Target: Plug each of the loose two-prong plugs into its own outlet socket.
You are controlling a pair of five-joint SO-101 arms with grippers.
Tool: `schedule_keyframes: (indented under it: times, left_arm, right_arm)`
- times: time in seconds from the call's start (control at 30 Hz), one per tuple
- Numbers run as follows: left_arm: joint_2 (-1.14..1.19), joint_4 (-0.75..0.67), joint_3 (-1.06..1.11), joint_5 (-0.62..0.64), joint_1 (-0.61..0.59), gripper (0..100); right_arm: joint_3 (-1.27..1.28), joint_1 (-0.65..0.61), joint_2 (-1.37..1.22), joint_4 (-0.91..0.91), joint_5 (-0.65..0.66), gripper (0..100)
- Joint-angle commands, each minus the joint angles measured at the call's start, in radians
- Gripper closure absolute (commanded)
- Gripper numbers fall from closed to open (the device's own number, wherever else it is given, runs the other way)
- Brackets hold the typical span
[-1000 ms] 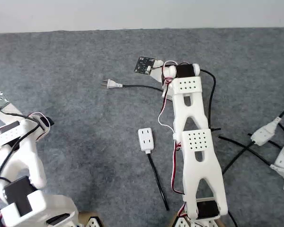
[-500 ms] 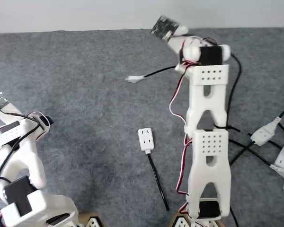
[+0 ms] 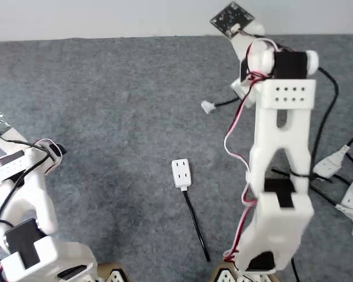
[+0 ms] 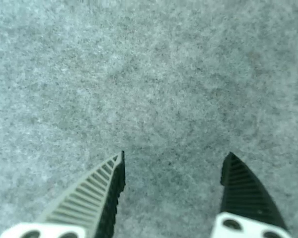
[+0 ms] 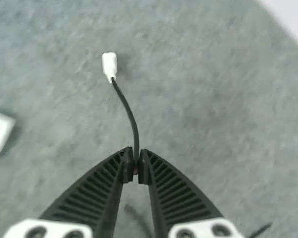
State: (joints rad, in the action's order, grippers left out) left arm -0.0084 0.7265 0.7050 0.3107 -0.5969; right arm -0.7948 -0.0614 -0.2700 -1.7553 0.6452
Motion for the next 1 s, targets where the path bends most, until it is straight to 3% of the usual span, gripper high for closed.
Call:
schedule_keyframes:
  times: [0.0, 0.43, 0.67, 0.97]
  left_arm:
    - [-0.012, -0.021, -0.01, -0.008, 0.006, 70]
    - [-0.012, -0.021, -0.01, -0.008, 0.006, 70]
    - [-0.012, -0.021, -0.01, -0.008, 0.006, 70]
    - [-0.012, -0.02, -0.01, -0.008, 0.005, 70]
  right_arm:
    - [0.224, 0.008, 0.26, -0.044, -0.023, 99.0]
    - [0.792, -0.107, 0.923, -0.044, -0.008, 99.0]
    - [1.016, -0.097, 0.894, 0.008, -0.021, 99.0]
    - [1.155, 0.074, 0.753, 0.424, 0.061, 99.0]
